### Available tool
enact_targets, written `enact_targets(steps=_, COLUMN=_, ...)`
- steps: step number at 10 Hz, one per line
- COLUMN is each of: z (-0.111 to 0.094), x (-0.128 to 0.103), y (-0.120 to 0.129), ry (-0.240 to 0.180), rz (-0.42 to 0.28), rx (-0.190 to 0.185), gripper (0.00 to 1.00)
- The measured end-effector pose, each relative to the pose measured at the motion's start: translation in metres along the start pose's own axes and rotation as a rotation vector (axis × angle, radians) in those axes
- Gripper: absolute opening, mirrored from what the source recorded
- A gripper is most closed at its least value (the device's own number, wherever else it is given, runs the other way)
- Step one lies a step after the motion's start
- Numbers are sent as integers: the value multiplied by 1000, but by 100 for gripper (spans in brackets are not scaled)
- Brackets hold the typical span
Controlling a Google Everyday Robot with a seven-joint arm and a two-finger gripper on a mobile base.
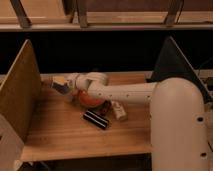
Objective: Place the white sponge in the ceramic cup
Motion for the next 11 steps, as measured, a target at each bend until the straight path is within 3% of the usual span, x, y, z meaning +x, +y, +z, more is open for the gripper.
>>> enact_targets(steps=6, z=0, x=0, y=0, ry=0, rz=0, rx=0, gripper=76)
enact_targets(steps=11, z=0, x=0, y=-1, ry=0, rz=0, rx=1, gripper=80)
